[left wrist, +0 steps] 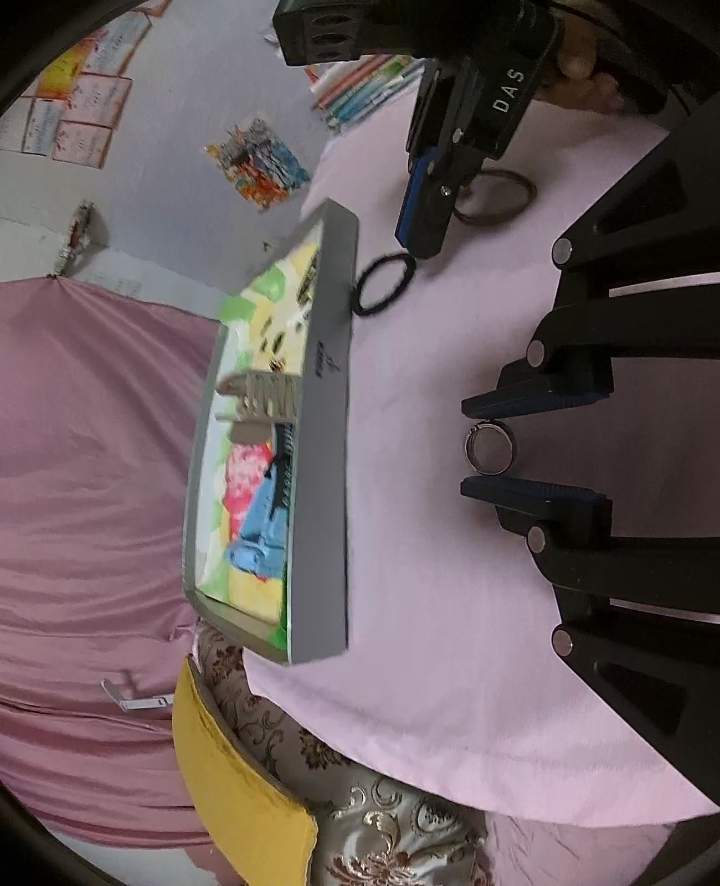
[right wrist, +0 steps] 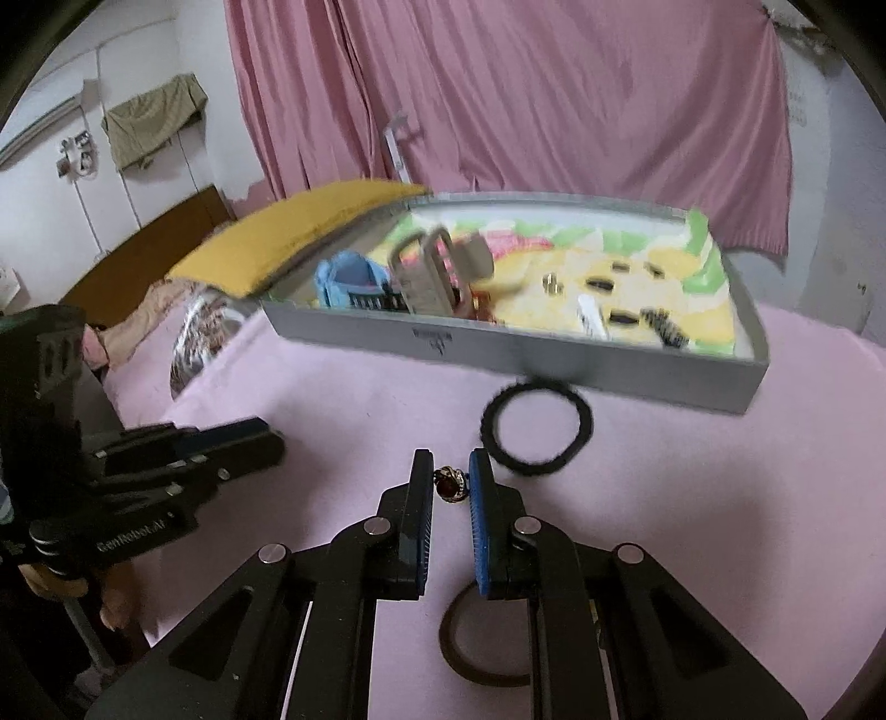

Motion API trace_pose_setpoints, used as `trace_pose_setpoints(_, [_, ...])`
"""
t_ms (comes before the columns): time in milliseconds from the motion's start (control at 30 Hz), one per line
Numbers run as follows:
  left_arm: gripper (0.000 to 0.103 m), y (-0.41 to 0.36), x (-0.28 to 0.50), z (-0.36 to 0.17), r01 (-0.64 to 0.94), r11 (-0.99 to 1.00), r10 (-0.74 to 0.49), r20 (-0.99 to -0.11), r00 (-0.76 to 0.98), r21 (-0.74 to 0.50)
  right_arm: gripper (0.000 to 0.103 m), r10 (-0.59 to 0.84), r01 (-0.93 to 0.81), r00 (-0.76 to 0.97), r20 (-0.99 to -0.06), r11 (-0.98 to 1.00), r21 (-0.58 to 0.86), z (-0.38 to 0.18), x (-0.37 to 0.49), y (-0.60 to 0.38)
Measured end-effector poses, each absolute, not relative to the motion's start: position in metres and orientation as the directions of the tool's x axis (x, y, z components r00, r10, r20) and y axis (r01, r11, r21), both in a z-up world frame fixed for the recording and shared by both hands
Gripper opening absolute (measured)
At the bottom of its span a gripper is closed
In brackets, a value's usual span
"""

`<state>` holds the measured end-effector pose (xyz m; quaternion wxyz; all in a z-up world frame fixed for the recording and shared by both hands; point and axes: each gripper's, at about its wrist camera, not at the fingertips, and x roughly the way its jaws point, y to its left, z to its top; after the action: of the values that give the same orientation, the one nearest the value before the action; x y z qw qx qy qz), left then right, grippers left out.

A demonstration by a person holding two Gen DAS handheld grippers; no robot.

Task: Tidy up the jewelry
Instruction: 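Carry both rings into the tray and open both grippers to release them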

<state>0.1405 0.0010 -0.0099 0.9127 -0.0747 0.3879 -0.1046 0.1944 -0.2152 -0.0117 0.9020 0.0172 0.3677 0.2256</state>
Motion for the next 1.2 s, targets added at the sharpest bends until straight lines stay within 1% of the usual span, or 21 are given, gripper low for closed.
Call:
trace_pose_setpoints(167, [0.020,-0.005,0.137,0.002,0.144,0.960,-0.267,-0.623,0.735,-0.242,0.011,0.425,-0.394,0.682,-0.595,0.899,0.190,0.004,0.189,-0.219])
trace_pose_setpoints(367, [0.020,-0.013,0.137,0.025,0.150,0.960,-0.255,-0.513,0.819,-0.237,0.011,0.417,-0.392,0.771,-0.481,0.906,0.159,0.026,0.182,-0.227])
trace_pose_setpoints(600, [0.020,-0.024,0.148,0.047,0.152,0.961,-0.237,-0.401,0.885,-0.232,0.011,0.357,-0.354,0.861,-0.361,0.932,0.078,0.048,0.179,-0.237])
trace_pose_setpoints(767, [0.020,-0.035,0.156,0.059,0.152,0.968,-0.212,-0.324,0.922,-0.199,0.011,0.310,-0.313,0.909,-0.277,0.949,0.036,0.058,0.184,-0.246])
trace_pose_setpoints(1000, [0.020,-0.050,0.176,0.065,0.171,0.971,-0.210,-0.256,0.944,-0.168,0.011,0.261,-0.271,0.939,-0.224,0.962,-0.017,0.068,0.200,-0.257])
trace_pose_setpoints(1200, [0.020,-0.064,0.196,0.065,0.195,0.970,-0.225,-0.233,0.946,-0.145,0.011,0.232,-0.246,0.949,-0.215,0.969,-0.039,0.068,0.219,-0.263])
